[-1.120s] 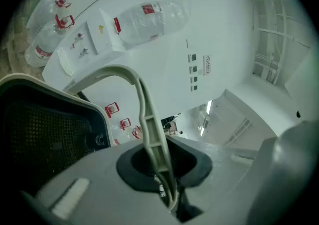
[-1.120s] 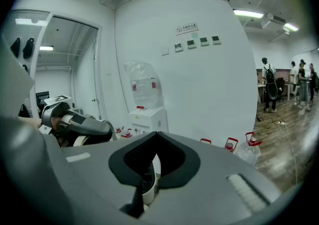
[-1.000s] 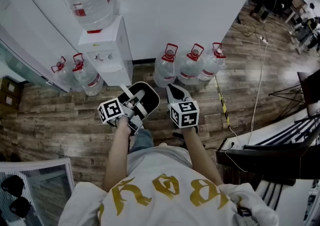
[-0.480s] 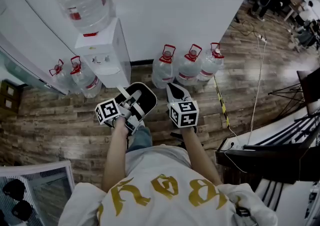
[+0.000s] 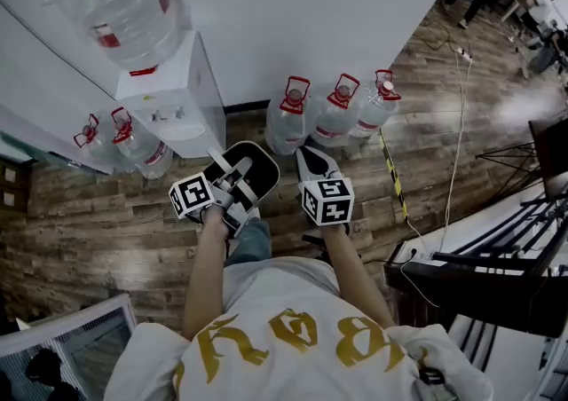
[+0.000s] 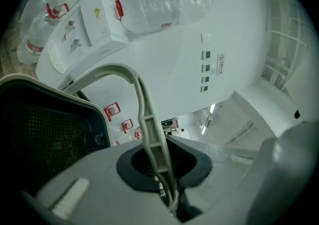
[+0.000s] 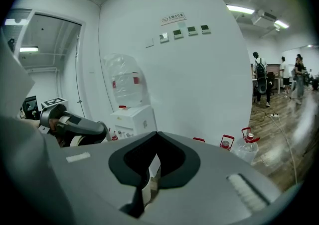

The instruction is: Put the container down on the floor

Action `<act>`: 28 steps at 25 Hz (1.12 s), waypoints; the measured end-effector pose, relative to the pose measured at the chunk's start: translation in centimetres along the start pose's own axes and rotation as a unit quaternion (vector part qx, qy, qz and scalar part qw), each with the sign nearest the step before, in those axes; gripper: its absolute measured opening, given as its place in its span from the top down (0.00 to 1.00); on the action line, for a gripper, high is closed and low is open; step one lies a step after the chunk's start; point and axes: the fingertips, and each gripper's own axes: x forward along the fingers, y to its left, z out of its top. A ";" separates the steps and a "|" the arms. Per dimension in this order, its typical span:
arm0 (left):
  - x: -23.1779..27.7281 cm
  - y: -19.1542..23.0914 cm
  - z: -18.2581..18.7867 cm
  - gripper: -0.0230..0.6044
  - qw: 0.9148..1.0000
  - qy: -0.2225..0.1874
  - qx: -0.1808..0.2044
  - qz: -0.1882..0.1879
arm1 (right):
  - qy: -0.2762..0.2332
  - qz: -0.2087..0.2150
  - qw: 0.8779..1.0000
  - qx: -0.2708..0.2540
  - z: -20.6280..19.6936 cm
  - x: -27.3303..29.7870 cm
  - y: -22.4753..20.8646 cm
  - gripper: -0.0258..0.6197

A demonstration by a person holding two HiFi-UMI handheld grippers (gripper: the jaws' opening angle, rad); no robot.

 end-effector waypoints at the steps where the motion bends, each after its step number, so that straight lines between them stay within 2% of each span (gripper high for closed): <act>1: 0.7 0.5 0.9 0.92 1.000 0.004 -0.003 0.001 | 0.005 -0.003 1.000 0.002 0.1 1.1 -0.3 0.92; 15: 10.7 5.2 12.7 0.92 0.996 0.089 0.006 -0.004 | 0.038 -0.065 0.997 0.033 3.6 14.7 -3.7 0.92; 24: 15.0 7.5 15.8 0.92 0.990 0.142 0.018 -0.012 | 0.049 -0.105 0.993 0.039 4.6 17.1 -6.1 0.92; 28: 15.9 7.5 16.4 0.92 0.989 0.144 0.012 -0.016 | 0.048 -0.109 0.992 0.042 5.4 17.9 -6.7 0.92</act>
